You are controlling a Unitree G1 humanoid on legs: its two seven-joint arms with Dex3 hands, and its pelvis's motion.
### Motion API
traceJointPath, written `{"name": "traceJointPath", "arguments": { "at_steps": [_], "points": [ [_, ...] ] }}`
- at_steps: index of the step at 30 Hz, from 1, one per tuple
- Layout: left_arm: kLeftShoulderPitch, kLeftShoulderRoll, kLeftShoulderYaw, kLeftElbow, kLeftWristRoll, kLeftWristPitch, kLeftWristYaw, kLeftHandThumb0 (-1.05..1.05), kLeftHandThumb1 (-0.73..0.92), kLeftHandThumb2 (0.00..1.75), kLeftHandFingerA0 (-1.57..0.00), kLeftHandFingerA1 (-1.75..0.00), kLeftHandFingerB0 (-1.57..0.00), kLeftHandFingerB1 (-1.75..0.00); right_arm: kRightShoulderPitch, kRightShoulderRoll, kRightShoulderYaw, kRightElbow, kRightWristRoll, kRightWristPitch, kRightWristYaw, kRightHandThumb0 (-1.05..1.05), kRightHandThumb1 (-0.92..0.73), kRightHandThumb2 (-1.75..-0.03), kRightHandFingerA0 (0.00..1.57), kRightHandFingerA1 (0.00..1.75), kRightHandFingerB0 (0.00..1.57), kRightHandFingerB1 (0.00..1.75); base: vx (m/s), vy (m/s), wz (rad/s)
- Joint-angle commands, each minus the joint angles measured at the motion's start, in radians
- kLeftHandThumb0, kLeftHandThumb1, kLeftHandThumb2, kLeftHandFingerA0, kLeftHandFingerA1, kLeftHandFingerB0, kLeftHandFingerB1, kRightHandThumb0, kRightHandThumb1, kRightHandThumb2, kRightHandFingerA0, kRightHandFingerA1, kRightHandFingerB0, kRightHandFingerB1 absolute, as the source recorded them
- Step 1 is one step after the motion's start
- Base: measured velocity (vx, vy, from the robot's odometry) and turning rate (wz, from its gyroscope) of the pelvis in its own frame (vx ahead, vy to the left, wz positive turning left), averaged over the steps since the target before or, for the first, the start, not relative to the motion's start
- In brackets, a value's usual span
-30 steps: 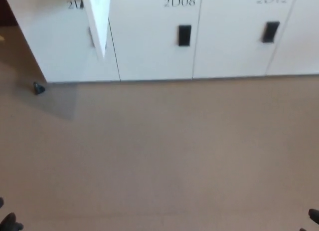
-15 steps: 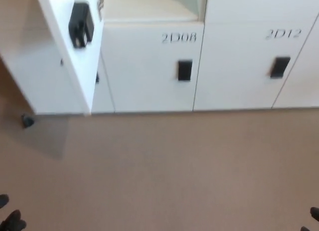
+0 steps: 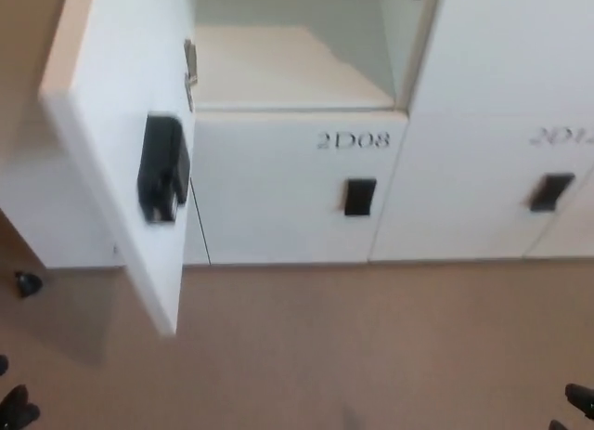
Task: The robot walks towards an open cabinet and lifts its left hand to push the door towards the right to close it.
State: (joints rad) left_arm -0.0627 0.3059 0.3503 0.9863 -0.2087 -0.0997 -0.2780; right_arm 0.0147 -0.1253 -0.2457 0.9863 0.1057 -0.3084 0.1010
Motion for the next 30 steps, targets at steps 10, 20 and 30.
{"name": "traceJointPath", "arguments": {
  "at_steps": [10, 20, 30],
  "points": [
    [-0.005, 0.011, -0.012, -0.004, 0.008, -0.020, 0.014, -0.36, 0.63, 0.58, -0.56, -0.65, -0.33, -0.50, 0.008, -0.020, 0.005, 0.006, -0.011, -0.025, -0.019, -0.28, -0.62, -0.58, 0.72, 0.49, 0.45, 0.38, 0.42, 0.021, 0.02],
    [-0.009, 0.014, -0.023, 0.002, 0.013, -0.029, 0.015, -0.35, 0.62, 0.57, -0.57, -0.65, -0.34, -0.51, 0.007, -0.023, 0.010, 0.008, -0.018, -0.035, -0.020, -0.32, -0.58, -0.57, 0.77, 0.50, 0.46, 0.38, 0.30, 0.194, -0.17],
    [-0.027, 0.016, -0.029, 0.011, 0.015, -0.029, 0.021, -0.35, 0.62, 0.58, -0.57, -0.66, -0.33, -0.52, -0.004, -0.025, 0.014, 0.020, -0.028, -0.041, -0.028, -0.30, -0.61, -0.58, 0.73, 0.48, 0.45, 0.38, 0.01, 0.018, 0.01]
  ]
}}
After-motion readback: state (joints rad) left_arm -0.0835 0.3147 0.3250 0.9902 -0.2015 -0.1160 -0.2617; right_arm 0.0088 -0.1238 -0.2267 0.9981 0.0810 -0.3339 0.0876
